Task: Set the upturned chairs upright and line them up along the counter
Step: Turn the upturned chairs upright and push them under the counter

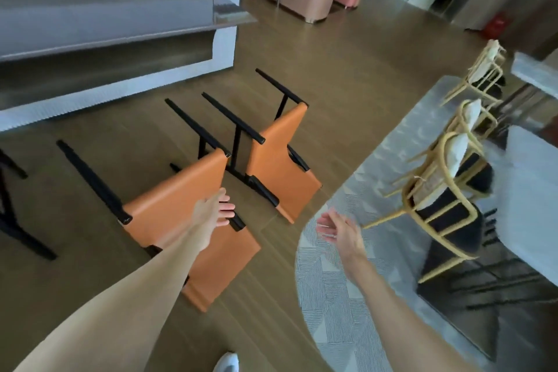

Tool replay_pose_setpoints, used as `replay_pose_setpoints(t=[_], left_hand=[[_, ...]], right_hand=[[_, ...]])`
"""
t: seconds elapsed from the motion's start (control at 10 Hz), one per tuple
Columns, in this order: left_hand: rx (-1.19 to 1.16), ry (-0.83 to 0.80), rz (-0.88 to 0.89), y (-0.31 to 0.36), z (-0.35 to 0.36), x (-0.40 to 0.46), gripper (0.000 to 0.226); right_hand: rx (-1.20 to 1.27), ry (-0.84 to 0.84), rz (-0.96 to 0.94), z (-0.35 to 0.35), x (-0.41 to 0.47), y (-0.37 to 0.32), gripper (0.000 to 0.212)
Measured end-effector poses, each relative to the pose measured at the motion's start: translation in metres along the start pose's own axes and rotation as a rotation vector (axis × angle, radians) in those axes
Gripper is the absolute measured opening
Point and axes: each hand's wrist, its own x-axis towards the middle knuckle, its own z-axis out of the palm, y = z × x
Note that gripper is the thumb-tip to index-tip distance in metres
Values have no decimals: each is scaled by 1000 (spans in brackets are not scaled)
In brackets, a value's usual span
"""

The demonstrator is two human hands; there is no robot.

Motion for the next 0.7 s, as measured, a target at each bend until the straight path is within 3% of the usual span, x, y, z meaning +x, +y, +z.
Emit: replay_pose_setpoints(t=[0.2,0.3,0.6,0.7], left_hand=[[-111,183,128,39,8,0,42],[-196,331,133,28,9,6,36],[-577,798,-27,-63,22,-14,42],[-689,878,-64,-94,41,-13,40]], right_hand=[[-32,-249,-73,32,85,-42,40],[-39,-388,-56,52,121,-46,38],[-223,-749,135,100,219,2,45],[-289,-830,160,110,244,24,45]])
